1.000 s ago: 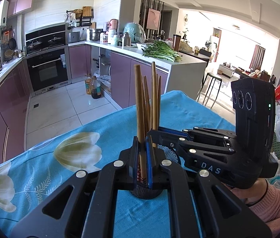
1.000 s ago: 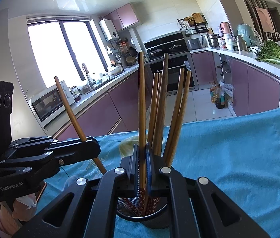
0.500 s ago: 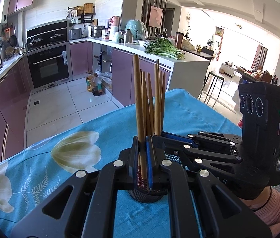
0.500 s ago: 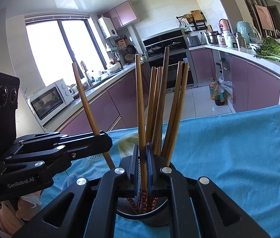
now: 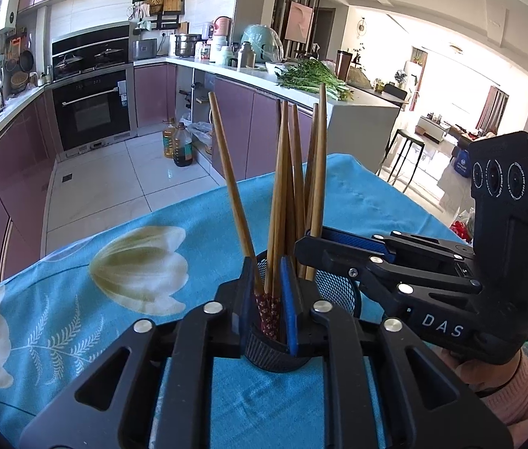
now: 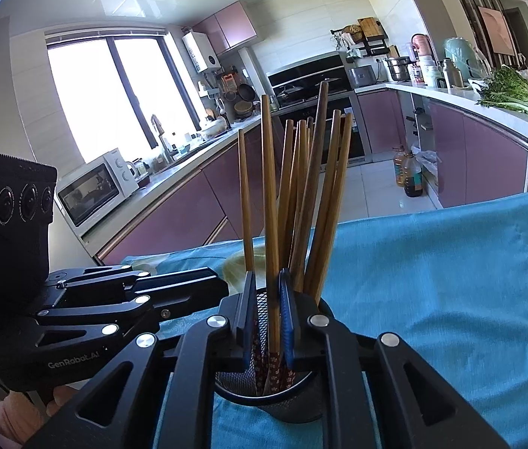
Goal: Organize utensils
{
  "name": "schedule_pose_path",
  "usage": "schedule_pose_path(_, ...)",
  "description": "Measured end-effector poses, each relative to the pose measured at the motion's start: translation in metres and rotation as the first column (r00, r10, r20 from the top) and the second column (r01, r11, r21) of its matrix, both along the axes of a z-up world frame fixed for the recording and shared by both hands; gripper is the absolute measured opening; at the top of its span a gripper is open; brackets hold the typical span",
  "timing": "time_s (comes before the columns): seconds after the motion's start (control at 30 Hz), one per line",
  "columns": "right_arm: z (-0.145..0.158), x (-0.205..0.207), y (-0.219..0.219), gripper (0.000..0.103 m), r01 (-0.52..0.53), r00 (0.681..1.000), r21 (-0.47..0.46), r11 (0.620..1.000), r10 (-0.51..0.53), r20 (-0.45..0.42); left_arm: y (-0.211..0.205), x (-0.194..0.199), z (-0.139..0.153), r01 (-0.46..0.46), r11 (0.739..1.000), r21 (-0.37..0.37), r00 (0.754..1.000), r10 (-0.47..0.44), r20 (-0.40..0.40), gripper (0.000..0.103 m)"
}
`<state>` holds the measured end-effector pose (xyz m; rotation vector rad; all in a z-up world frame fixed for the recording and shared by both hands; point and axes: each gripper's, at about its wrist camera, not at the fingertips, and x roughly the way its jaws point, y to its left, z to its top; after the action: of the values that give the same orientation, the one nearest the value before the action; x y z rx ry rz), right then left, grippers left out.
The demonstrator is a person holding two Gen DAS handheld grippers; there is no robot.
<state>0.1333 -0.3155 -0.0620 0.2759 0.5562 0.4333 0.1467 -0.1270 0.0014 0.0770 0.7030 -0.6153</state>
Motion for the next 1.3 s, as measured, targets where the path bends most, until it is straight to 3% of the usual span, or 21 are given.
schedule_pose_path(0.13,0.002,-0.004,0.002,0.022,0.006,1.0,-0.025,1.0,-0.005,0.014,0.007,-0.011,-0.002,-0.017,1.0,-0.01,1.0,0.017,0.023,0.03)
schedule_pose_path(0.27,0.004,-0.005,0.003,0.029,0.024,0.999,-0.039,0.999,-0.023,0.025,0.019,-0.021,-0.004,-0.045,0.999,-0.023,0.998,0.046,0.035,0.033)
schedule_pose_path(0.37,0.009,-0.011,0.001,0.049,0.079,0.996,-0.077,0.994,-0.076,0.043,0.031,-0.026,-0.009,-0.079,0.997,-0.027,0.996,0.08,0.037,0.037)
schedule_pose_path(0.63,0.016,-0.025,-0.008,0.059,0.154,0.986,-0.118,0.981,-0.145,0.082,0.059,-0.041,-0.018,-0.146,0.988,-0.041,0.988,0.147,0.044,0.043)
schedule_pose_path(0.8,0.019,-0.031,-0.016,0.06,0.183,0.98,-0.112,0.977,-0.173,0.098,0.071,-0.046,-0.022,-0.169,0.984,-0.052,0.985,0.171,0.033,0.044)
schedule_pose_path(1.0,0.022,-0.049,0.0,0.06,0.105,0.987,-0.145,0.984,-0.085,0.136,0.078,-0.059,-0.021,-0.202,0.977,-0.062,0.976,0.206,0.068,0.052)
schedule_pose_path(1.07,0.024,-0.057,0.01,0.063,0.089,0.985,-0.174,0.981,-0.06,0.163,0.081,-0.068,-0.017,-0.221,0.972,-0.074,0.969,0.228,0.098,0.058)
schedule_pose_path(1.2,0.022,-0.071,0.026,0.082,0.088,0.976,-0.197,0.976,-0.044,0.214,0.087,-0.086,-0.011,-0.272,0.959,-0.074,0.943,0.281,0.179,0.082)
schedule_pose_path(1.3,0.019,-0.078,0.036,0.093,0.095,0.97,-0.209,0.973,-0.043,0.239,0.092,-0.101,-0.008,-0.329,0.941,-0.077,0.905,0.338,0.257,0.098)
